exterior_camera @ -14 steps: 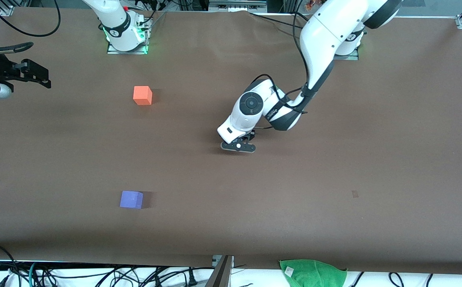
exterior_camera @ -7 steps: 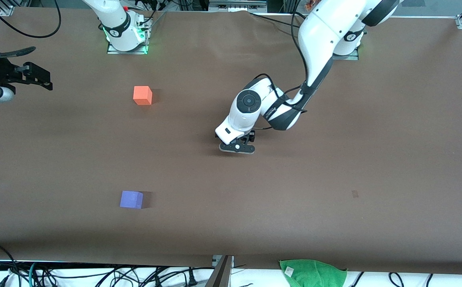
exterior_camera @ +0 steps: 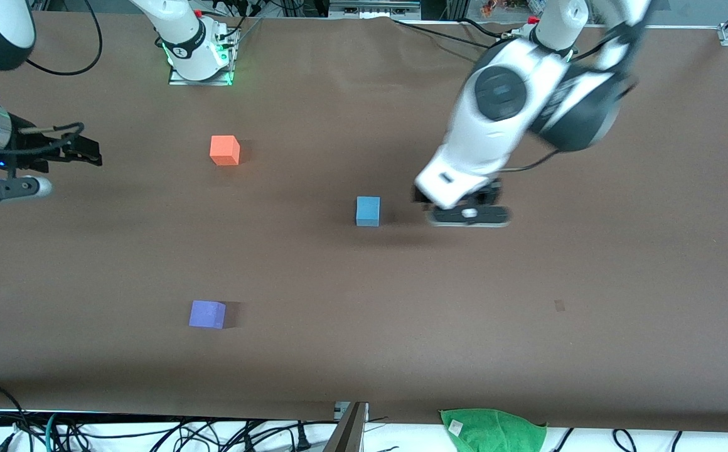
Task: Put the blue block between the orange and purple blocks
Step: 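Lower the blue block at the table middle and open the left gripper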
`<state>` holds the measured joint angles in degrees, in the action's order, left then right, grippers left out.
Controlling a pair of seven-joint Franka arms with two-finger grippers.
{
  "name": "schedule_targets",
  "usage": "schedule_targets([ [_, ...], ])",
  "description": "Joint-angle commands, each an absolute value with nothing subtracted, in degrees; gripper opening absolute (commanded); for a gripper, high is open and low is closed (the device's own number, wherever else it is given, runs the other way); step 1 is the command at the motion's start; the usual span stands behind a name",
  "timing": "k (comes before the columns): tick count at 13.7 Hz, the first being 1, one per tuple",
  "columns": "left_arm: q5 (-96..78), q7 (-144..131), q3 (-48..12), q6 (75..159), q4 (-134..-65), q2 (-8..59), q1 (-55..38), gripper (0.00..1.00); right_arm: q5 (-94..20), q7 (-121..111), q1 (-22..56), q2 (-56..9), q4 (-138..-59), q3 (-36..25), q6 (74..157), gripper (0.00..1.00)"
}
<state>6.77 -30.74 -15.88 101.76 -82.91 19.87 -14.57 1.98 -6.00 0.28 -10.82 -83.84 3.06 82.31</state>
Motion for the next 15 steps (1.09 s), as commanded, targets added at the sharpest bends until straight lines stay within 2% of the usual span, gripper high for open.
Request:
schedule_targets([
  [1,7.13,-20.69,-16.61,94.96,-83.24,15.48,-7.24,1.0,1.41,-5.63,1.92,-11.86,-83.41,3.78,83.75,1.0],
  [3,6.33,-14.79,-16.35,92.03,-82.0,12.85,-2.66,1.0,0.36,-1.17,4.82,-13.27,-83.41,3.78,85.69,1.0],
  [5,6.15,-12.92,-15.56,92.11,-85.76,8.2,0.25,1.0,-2.1,6.03,9.03,-14.76,-83.41,3.78,87.97,1.0],
  [10,4.15,-8.28,-6.35,93.42,-96.22,-2.36,-0.26,1.0,-2.28,24.75,20.9,-20.2,-83.41,3.78,97.89,1.0],
  [12,2.38,-3.97,-2.57,94.74,-98.87,-3.87,-0.96,1.0,-2.2,30.21,25.03,-22.93,-83.41,3.78,102.55,1.0],
  [15,1.41,-3.43,-1.85,94.75,-98.18,-3.17,-2.1,1.0,-1.67,39.0,30.75,-27.67,-83.41,3.78,108.0,1.0],
])
